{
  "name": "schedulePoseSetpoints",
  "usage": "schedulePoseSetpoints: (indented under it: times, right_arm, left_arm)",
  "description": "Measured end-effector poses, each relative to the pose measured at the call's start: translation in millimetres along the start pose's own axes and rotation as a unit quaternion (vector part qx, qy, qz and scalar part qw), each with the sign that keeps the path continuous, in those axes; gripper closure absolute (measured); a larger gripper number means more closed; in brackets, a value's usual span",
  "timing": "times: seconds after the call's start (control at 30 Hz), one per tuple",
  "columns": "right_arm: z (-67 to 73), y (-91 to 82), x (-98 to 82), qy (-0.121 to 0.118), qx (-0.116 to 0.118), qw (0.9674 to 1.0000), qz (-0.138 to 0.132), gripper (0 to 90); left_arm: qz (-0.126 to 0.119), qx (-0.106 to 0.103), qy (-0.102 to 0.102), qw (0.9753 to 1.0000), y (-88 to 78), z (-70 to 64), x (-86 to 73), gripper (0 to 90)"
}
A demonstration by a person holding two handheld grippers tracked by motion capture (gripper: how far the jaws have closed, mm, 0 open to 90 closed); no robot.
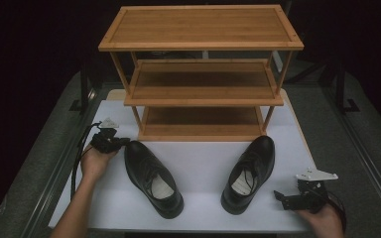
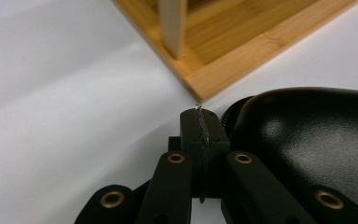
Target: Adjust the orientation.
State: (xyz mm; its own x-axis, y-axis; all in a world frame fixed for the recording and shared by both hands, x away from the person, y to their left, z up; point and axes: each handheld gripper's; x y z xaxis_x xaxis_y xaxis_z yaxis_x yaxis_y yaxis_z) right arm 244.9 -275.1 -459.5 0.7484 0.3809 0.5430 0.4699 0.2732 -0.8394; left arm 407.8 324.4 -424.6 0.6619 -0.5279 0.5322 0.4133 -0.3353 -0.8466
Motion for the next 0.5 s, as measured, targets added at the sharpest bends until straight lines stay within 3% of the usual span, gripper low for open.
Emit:
schedulePoseSetpoints:
  times: [0.13, 0.27, 0.5]
  right_arm:
    - [-0.1, 0.0, 0.0, 0.000, 0.000, 1.0000, 0.000, 0.0]
    - [0.1, 0.0, 0.0, 0.000, 0.000, 1.0000, 0.000, 0.0]
    - [0.0, 0.0, -0.1, 0.001, 0.000, 1.0000, 0.000, 0.0]
  left_arm:
    - [0.001, 0.001, 0.005, 1.0000, 1.1, -5.9, 1.6, 90.0]
    - [0.000, -0.004, 0.003, 1.0000, 0.2, -3.4, -0.3, 90.0]
    - [-0.011, 0.013, -0.008, 0.9998, -19.8, 0.3, -16.0, 90.0]
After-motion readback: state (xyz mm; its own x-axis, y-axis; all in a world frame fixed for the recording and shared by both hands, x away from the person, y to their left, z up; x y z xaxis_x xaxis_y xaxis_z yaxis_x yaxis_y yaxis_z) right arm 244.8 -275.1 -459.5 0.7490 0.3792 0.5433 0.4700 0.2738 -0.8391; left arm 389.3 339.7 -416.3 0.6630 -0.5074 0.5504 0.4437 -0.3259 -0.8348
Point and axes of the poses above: each handheld gripper's, and its own axes: y roughly forward along the jaws, x roughly out of its top, z roughly to its left, and after that the axes turned 11 degrees about z, right-handed
